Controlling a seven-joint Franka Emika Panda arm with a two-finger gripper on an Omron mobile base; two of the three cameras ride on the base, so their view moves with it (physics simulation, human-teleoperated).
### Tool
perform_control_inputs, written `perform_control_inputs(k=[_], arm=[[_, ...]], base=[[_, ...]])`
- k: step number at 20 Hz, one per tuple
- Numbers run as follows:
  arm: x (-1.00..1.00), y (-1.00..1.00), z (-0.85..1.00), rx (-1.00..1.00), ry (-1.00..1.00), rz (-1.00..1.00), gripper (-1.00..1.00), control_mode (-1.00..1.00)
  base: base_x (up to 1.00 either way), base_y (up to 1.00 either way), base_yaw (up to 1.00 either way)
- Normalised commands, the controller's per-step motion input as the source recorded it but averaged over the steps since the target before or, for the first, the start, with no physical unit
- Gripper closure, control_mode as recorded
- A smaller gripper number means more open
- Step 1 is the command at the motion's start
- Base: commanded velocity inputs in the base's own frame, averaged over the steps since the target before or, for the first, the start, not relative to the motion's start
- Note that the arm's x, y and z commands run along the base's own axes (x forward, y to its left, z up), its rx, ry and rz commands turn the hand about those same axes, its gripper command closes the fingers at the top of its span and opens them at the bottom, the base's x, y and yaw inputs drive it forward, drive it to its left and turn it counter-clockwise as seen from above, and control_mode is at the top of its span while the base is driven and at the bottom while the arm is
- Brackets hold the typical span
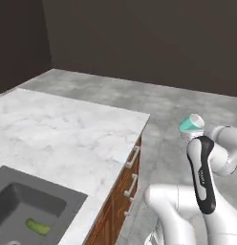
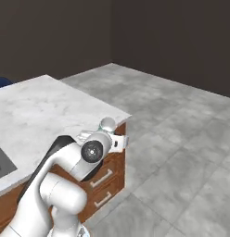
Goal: Clear the mugs and bowl far away from the sink.
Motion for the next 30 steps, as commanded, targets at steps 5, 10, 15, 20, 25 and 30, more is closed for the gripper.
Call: perform_control_inputs(k=[5,10,15,20,25,30], arm=[[0.00,0.00,0.00,0.00,0.00,0.00,1.00,1.00],[0.00,0.00,0.00,0.00,0.00,0.00,1.00,1.00],[0.00,0.00,0.00,0.00,0.00,0.00,1.00,1.00],[0.00,0.00,0.00,0.00,0.00,0.00,1.00,1.00],[0.00,0.00,0.00,0.00,0.00,0.00,1.00,1.00],[0.00,0.00,0.00,0.00,0.00,0.00,1.00,1.00]], base=[[0.00,0.00,-1.00],[0.00,0.00,-1.00],[0.00,0.00,-1.00],[0.00,0.00,-1.00],[0.00,0.00,-1.00],[0.19,0.10,-0.94]])
